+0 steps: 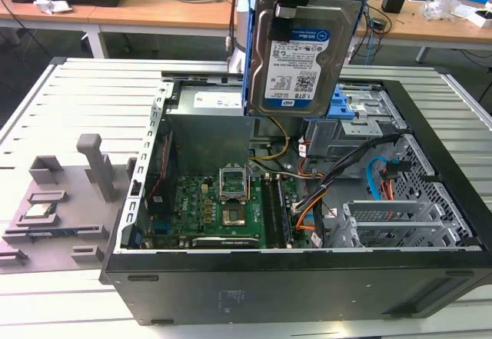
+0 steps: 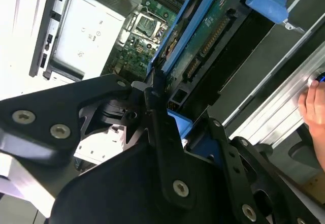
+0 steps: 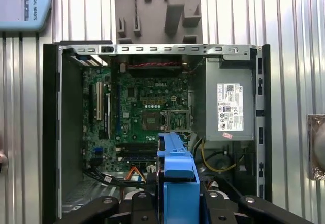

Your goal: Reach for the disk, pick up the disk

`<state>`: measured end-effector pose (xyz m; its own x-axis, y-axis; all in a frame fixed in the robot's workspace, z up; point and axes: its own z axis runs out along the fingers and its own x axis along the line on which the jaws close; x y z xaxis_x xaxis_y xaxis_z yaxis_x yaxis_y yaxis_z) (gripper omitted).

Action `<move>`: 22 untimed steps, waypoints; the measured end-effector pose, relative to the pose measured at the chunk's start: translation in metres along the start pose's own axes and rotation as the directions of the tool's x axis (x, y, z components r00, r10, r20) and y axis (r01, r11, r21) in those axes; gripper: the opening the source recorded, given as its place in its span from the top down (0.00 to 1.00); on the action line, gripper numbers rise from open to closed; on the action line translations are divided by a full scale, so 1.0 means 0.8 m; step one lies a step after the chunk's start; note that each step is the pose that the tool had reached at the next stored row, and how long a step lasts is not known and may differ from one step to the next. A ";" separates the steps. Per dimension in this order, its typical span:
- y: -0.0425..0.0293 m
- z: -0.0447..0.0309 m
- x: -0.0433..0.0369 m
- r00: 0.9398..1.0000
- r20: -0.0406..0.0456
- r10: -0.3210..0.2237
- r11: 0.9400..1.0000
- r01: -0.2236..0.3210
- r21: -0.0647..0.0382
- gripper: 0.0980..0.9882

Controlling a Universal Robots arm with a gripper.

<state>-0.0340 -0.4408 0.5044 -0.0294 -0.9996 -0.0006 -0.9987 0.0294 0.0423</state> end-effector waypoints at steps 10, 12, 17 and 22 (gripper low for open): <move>-0.0009 0.0006 0.031 1.000 -0.007 0.000 1.000 0.000 0.000 0.70; -0.0011 0.0007 0.035 1.000 -0.008 0.000 1.000 0.000 0.000 0.70; -0.0015 0.0009 0.048 1.000 -0.011 0.000 1.000 0.000 0.000 0.70; -0.0019 0.0012 0.062 1.000 -0.016 0.001 1.000 -0.001 0.000 0.70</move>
<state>-0.0340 -0.4902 0.5034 -0.0294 -0.9994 0.0154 -0.9987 0.0300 0.0419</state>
